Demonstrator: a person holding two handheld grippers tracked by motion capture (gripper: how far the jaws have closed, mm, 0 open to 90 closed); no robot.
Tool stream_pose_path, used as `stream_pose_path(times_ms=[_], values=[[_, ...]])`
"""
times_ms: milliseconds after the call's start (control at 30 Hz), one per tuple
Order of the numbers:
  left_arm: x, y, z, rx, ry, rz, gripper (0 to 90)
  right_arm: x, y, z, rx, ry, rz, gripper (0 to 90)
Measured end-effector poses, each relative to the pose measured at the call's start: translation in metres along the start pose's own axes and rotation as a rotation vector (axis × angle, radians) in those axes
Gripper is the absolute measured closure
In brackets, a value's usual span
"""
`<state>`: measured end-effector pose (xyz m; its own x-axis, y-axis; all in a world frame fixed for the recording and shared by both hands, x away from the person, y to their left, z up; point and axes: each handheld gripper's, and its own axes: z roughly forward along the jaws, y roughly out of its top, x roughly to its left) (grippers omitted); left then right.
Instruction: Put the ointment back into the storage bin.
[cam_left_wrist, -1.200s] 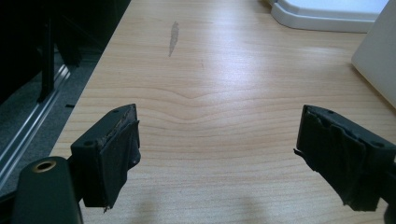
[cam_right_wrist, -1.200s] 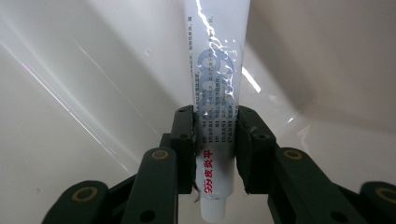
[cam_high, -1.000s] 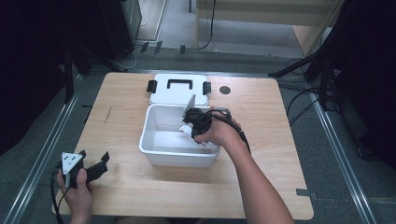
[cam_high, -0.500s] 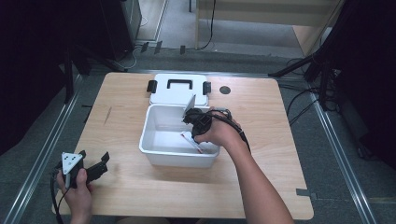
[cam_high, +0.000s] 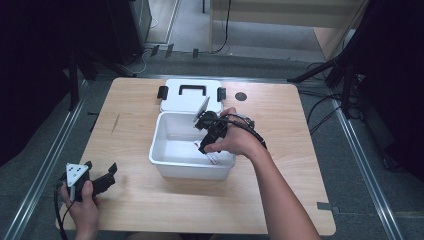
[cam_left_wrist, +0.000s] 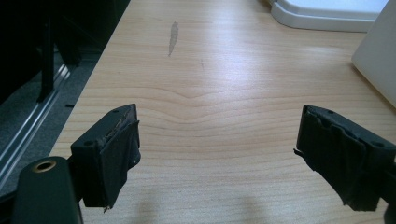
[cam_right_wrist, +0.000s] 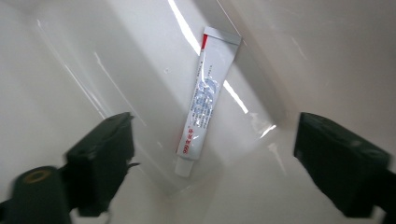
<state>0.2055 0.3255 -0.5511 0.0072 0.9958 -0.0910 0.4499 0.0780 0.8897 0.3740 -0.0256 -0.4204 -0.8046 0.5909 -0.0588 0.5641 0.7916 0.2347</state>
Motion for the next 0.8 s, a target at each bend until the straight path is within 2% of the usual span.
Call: stream_pose_path(times_ms=[100, 233, 567, 800], values=[[0.000, 0.000, 0.000, -0.002, 0.000, -0.001, 14.0, -0.002, -0.001, -0.011, 0.003, 0.011, 0.035, 0.4], [0.000, 0.000, 0.000, -0.002, 0.000, -0.005, 14.0, -0.007, -0.008, -0.022, -0.013, 0.002, 0.060, 0.0], [0.000, 0.000, 0.000, -0.004, 0.002, -0.001, 14.0, -0.024, -0.036, -0.054, -0.108, -0.036, 0.103, 0.0], [0.000, 0.000, 0.000, 0.000, 0.003, 0.003, 14.0, -0.036, -0.061, -0.065, -0.157, -0.056, 0.139, 0.0]])
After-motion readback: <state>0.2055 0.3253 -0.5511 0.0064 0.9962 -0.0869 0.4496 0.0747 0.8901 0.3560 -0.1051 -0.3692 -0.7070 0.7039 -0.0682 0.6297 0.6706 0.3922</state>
